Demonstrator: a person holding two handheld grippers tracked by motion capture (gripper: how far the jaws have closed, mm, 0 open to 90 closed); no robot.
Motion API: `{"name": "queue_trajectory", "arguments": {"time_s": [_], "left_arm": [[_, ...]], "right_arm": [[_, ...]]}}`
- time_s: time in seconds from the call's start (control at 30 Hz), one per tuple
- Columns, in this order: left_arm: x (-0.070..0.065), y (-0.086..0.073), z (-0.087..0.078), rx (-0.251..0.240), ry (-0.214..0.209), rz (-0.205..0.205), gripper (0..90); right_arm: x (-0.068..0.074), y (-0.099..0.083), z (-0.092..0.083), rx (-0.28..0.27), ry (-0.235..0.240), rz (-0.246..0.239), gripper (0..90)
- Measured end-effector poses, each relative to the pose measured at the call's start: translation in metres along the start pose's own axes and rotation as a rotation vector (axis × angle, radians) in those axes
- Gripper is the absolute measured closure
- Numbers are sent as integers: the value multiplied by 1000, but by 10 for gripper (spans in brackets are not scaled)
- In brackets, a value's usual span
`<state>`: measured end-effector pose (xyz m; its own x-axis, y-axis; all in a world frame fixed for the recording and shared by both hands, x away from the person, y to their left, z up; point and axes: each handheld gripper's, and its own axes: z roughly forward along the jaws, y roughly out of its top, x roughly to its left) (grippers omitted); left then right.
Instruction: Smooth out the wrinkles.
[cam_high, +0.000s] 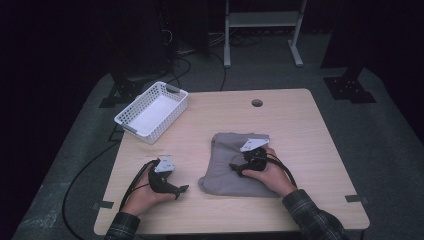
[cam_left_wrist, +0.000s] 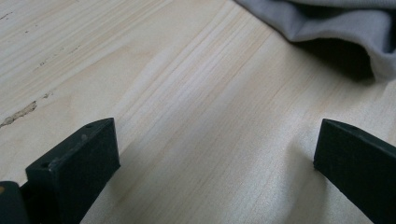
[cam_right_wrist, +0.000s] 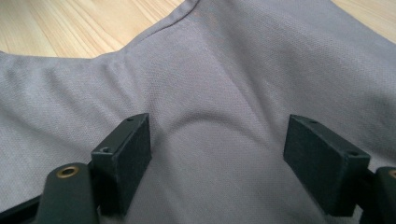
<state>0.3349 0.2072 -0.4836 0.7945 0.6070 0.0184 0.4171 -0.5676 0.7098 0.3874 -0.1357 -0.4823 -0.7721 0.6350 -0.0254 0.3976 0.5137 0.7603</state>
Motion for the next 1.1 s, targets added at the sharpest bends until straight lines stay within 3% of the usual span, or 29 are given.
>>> {"name": "queue_trajectory", "arguments": {"time_s": [1.1], "left_arm": [[0, 0, 0, -4, 0, -6, 0]], "right_arm": [[-35, -59, -66, -1, -95, 92, 218]]}}
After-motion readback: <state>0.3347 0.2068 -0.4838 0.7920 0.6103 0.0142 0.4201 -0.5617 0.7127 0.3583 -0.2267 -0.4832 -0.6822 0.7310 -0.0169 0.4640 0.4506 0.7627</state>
